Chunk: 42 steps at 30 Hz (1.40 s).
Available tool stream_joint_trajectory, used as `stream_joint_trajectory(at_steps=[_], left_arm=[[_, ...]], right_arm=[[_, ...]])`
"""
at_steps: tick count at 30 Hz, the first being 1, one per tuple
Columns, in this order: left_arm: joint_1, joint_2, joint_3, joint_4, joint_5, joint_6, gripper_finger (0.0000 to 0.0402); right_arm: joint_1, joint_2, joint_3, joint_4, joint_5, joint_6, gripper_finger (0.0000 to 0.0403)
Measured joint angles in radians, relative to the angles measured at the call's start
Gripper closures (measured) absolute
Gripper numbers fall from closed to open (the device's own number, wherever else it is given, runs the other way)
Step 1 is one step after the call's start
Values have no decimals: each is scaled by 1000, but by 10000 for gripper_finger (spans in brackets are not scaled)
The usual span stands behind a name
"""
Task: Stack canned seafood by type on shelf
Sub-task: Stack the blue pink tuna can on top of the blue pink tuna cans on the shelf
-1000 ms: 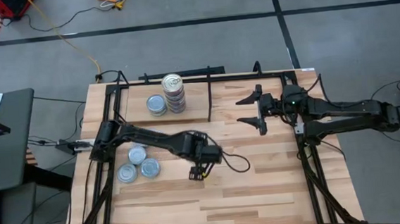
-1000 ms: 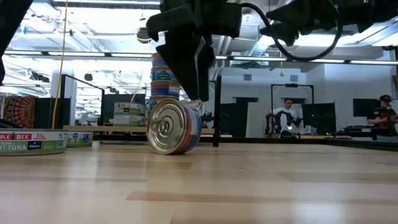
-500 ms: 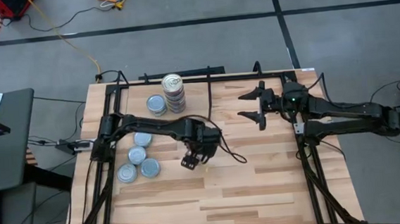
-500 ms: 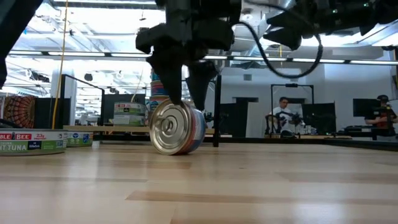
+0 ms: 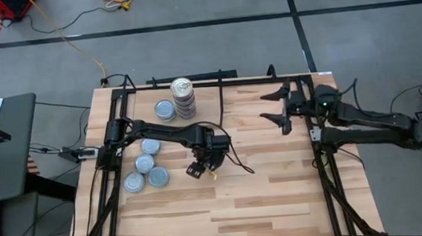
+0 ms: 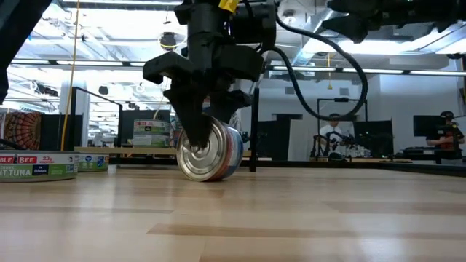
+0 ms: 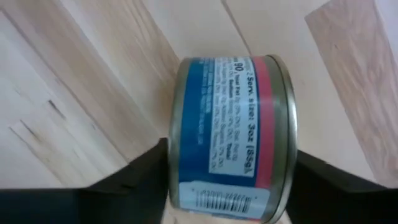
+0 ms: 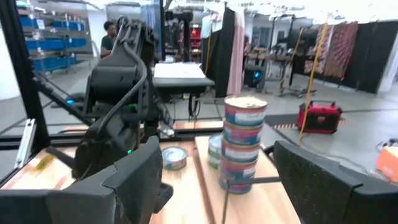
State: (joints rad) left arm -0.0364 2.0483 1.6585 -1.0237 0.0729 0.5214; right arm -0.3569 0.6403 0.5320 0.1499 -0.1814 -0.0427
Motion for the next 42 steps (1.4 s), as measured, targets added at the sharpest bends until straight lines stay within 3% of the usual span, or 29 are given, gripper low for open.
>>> stream_joint_trajectory(at_steps=[4,8,14,22,30,38,42], left_arm=[[-5,0,0,9,-1,-3,223],[-5,-1,23,-65,-7,-32,223],[32,-45,169,-241,-27,-75,223],[230,-212,248,-210,-24,-317,223],[434,-374,248,-104,143,-482,223],[559,-440,248,-102,239,-493,223],[643,-439,248,-108,347,-493,223]], right_arm=[[-21,-39,0,-5,0,-13,72],[-44,-48,0,-19,1,-36,72],[-86,-46,0,-19,1,-53,72],[-88,-45,0,-25,0,-56,72],[-81,-45,0,-23,0,-63,72],[-82,-45,0,-22,-3,-63,72],[-82,-45,0,-22,-4,-63,72]])
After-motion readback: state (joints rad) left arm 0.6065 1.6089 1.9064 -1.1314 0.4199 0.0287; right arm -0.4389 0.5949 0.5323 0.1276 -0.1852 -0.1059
